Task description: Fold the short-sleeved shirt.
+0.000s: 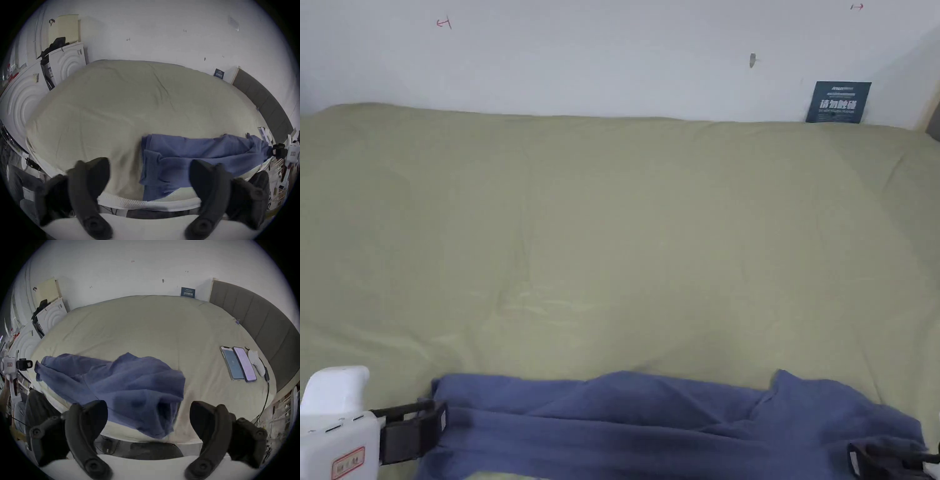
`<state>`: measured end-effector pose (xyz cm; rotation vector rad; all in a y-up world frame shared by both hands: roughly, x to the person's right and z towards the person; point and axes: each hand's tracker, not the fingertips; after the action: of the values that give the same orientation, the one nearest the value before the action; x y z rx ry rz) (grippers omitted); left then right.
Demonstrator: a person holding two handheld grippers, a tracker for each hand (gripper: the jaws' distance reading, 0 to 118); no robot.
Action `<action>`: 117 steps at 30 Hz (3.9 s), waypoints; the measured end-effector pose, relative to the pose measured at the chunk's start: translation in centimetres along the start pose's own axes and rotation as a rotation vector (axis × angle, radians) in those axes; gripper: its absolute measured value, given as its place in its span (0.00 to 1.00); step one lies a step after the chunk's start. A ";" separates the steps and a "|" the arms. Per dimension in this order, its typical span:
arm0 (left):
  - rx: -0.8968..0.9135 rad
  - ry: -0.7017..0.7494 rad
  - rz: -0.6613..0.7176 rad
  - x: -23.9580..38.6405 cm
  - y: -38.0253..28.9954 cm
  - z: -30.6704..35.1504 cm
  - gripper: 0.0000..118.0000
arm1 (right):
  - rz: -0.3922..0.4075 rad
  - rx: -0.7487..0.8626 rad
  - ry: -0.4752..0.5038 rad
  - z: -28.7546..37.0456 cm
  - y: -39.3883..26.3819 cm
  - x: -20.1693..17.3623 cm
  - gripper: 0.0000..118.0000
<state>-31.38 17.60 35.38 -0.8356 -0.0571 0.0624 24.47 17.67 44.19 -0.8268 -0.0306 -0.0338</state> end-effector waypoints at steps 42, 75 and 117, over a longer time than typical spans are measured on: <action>-0.509 -0.725 0.479 -6.9 3.0 -11.5 0.98 | -0.003 0.097 0.006 1.3 -0.6 -10.6 0.01; -0.238 -0.477 0.237 0.0 6.3 2.6 0.09 | -0.012 0.225 0.067 4.7 1.0 -9.7 0.01; -0.515 -0.626 0.153 21.5 -0.8 -14.2 0.01 | -0.132 0.134 0.057 3.2 -2.6 -4.3 0.01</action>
<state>-8.87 8.30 27.04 -1.3085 -0.6190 0.4682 20.03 18.33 48.04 -0.6890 -0.0333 -0.1779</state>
